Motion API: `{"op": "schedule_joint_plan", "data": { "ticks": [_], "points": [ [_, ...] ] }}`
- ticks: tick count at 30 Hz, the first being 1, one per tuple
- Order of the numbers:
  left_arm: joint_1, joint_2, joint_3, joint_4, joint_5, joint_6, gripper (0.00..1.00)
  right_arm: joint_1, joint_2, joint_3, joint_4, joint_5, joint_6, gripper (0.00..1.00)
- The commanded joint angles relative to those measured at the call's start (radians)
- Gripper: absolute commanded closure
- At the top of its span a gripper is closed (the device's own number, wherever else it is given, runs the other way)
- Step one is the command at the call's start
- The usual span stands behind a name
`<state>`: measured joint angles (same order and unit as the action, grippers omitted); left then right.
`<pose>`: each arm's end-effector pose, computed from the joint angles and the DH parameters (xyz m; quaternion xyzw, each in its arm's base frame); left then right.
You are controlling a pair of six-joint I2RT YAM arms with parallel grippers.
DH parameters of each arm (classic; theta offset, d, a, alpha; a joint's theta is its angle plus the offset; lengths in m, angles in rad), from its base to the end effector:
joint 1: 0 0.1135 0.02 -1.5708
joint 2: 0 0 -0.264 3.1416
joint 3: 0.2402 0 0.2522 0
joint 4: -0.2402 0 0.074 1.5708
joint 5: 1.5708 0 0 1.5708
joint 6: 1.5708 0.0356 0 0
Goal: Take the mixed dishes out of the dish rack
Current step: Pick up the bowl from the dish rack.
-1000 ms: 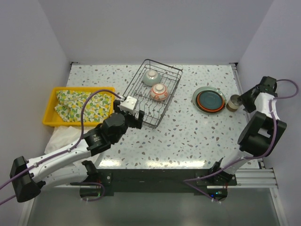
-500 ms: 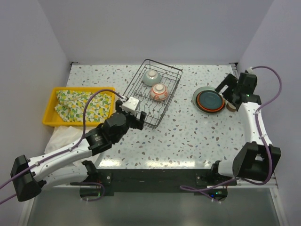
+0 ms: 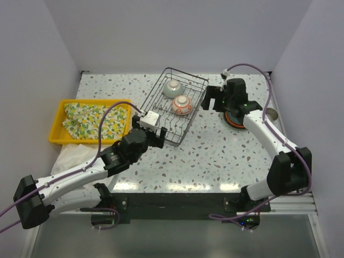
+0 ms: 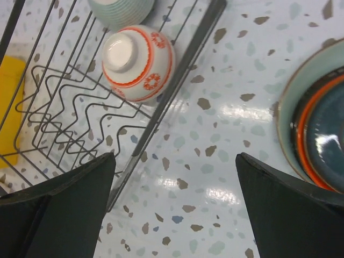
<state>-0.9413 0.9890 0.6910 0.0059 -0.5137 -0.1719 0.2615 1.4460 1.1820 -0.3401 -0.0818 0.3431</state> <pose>0.1479 -0.1734 0.2893 0.1508 0.7763 -0.1318 0.5977 0.3174 0.0880 0.3073 0.0171 0.8847 0.1728 0.4325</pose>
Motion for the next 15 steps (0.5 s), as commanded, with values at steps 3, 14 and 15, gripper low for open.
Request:
{"op": "schedule_joint_plan", "data": {
  "ticks": [3,14,15],
  "points": [
    [0.015,0.007,0.016,-0.004,-0.029,-0.073,0.1,0.099,0.122,0.128,0.093,-0.033,-0.105,0.02],
    [0.032,-0.044,0.071,-0.164,-0.081,-0.106,0.1,0.177,0.384,0.324,0.092,-0.047,-0.164,0.02],
    [0.033,-0.05,0.076,-0.173,-0.085,-0.109,0.1,0.18,0.392,0.327,0.087,-0.047,-0.164,0.02]
  ]
}}
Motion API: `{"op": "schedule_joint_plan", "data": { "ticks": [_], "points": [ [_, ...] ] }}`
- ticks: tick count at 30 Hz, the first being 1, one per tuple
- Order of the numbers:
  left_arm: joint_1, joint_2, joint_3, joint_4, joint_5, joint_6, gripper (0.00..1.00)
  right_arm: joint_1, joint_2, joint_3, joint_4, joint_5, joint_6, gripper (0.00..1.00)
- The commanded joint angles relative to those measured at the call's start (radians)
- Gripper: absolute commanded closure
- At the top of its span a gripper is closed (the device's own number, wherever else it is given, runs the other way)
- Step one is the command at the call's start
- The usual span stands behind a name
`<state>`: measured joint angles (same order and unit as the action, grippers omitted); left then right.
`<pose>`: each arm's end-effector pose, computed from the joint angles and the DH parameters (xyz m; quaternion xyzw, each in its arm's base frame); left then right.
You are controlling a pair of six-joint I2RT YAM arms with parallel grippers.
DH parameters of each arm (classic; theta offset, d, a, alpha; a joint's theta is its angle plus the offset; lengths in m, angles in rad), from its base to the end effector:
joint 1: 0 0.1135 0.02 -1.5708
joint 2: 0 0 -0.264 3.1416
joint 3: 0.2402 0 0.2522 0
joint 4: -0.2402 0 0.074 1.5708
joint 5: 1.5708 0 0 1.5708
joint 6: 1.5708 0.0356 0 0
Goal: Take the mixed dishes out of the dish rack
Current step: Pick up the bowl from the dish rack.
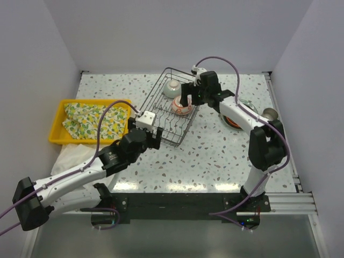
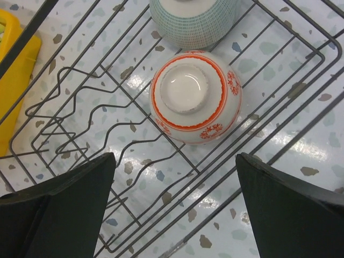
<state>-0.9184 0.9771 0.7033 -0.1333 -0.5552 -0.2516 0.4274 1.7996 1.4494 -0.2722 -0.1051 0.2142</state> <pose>0.1485 -0.1635 0.2826 0.1206 0.8085 -0.1010 0.5671 0.3802 0.1773 0.2792 -0.1184 0.8808 0.1881 0.4180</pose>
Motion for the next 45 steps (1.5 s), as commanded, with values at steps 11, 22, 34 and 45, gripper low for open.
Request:
{"op": "schedule_joint_plan", "data": {
  "ticks": [11,22,34,45],
  "points": [
    [0.016,-0.055,0.1,-0.068,-0.072,-0.023,0.09,0.106,-0.011,-0.061,-0.016,0.018,0.063,0.02],
    [0.024,-0.038,0.174,-0.035,-0.058,0.043,0.09,0.272,-0.008,-0.119,-0.019,0.031,0.177,0.02],
    [0.027,-0.072,0.151,-0.054,-0.054,0.022,0.09,0.387,-0.014,-0.032,-0.12,0.041,0.235,0.02],
    [0.029,-0.066,0.148,-0.055,-0.052,0.021,0.09,0.304,0.046,0.23,-0.271,0.168,0.093,0.02]
  ]
}}
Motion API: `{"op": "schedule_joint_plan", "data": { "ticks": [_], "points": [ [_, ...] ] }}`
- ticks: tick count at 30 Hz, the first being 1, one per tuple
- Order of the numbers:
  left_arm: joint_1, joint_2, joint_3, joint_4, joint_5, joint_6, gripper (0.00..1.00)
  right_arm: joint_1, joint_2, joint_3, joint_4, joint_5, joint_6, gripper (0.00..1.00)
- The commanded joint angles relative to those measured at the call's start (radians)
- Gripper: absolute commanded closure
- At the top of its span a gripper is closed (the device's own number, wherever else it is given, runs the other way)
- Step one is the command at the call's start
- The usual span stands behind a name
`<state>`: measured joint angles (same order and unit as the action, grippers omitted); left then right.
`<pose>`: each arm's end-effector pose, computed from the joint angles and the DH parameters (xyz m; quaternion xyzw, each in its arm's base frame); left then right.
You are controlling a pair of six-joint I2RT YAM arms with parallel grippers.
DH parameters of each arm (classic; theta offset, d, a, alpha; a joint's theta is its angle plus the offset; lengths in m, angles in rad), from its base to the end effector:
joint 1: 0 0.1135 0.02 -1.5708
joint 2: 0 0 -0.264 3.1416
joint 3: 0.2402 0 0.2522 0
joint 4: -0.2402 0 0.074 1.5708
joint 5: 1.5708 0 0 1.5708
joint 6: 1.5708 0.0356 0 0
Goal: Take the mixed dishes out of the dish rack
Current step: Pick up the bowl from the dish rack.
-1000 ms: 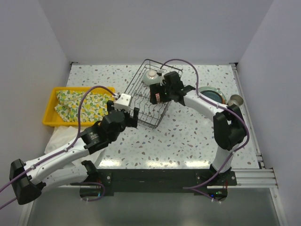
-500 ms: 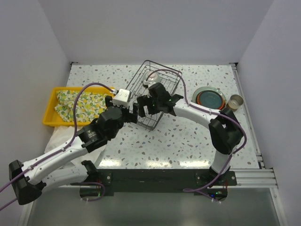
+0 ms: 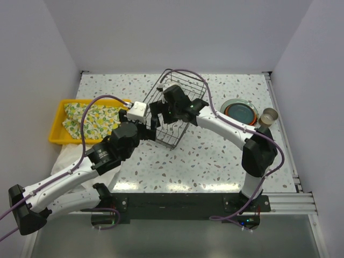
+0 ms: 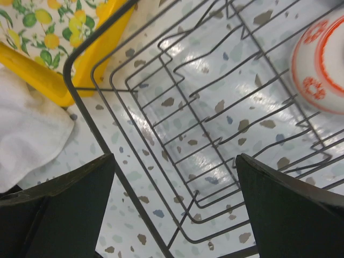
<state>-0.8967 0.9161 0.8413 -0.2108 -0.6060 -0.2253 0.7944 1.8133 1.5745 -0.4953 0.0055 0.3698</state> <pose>0.1451 -0.1491 0.3353 0.0829 0.7803 -0.1021 0.6114 0.2923 0.2973 0.2967 -0.1914 0.8935 0.2212 0.3407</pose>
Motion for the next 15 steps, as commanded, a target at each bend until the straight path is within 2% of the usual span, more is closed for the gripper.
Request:
{"op": "schedule_joint_plan", "data": {
  "ticks": [1,7,9,15],
  "points": [
    [0.008,-0.005,0.01,0.019,0.0,-0.005,0.09,-0.101,0.046,0.117,-0.048,0.048,-0.065,0.02],
    [0.007,-0.003,0.008,0.002,0.008,-0.016,0.09,-0.233,0.155,0.24,-0.04,-0.004,-0.06,0.02],
    [0.008,0.0,0.01,0.001,0.014,-0.019,0.09,-0.262,0.22,0.313,-0.064,-0.004,-0.066,0.02],
    [0.008,0.012,0.016,-0.019,0.02,-0.037,0.09,-0.323,0.337,0.4,-0.063,0.005,-0.068,0.02]
  ]
}}
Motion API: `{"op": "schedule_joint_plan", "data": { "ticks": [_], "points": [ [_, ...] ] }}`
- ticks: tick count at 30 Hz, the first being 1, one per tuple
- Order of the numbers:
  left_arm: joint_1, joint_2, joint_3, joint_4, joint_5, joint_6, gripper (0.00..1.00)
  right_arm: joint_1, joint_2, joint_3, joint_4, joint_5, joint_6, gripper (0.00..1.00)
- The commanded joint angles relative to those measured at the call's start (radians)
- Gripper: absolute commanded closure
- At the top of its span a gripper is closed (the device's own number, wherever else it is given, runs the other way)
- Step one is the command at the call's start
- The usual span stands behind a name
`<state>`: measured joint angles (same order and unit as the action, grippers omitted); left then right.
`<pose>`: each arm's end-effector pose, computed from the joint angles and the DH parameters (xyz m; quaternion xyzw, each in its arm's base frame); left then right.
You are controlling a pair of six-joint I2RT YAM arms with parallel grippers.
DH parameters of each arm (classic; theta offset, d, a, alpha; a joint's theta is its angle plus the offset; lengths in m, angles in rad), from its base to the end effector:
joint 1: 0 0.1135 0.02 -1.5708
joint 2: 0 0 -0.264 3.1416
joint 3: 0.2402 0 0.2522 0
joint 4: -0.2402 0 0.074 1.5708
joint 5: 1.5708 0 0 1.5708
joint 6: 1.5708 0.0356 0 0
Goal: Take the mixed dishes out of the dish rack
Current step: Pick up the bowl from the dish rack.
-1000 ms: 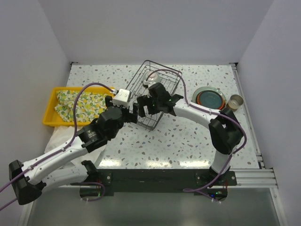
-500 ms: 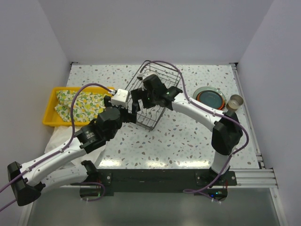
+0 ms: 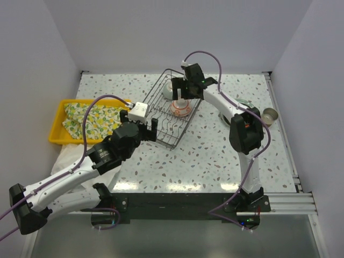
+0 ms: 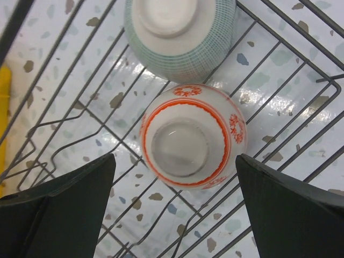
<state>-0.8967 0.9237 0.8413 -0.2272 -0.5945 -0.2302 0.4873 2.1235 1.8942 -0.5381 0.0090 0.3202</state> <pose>0.1457 -0.1504 0.3322 0.0894 0.7863 -0.1011 0.6030 0.4328 0.2290 0.2649 -0.0751 0.9173 0.1498 0.3612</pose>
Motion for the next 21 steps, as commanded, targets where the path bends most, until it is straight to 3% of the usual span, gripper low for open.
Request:
{"op": "schedule_joint_plan", "data": {
  "ticks": [1,14,21],
  "points": [
    [0.007,0.003,0.015,-0.007,0.009,-0.034,0.09,-0.022,0.048,0.085,-0.019,0.002,-0.017,0.02],
    [0.01,0.029,0.022,-0.018,0.001,-0.029,0.09,-0.047,0.17,0.134,-0.094,-0.159,0.046,0.02],
    [0.008,0.038,0.019,-0.009,-0.002,-0.02,0.09,-0.046,0.127,0.082,-0.011,-0.276,0.097,0.02]
  ]
}}
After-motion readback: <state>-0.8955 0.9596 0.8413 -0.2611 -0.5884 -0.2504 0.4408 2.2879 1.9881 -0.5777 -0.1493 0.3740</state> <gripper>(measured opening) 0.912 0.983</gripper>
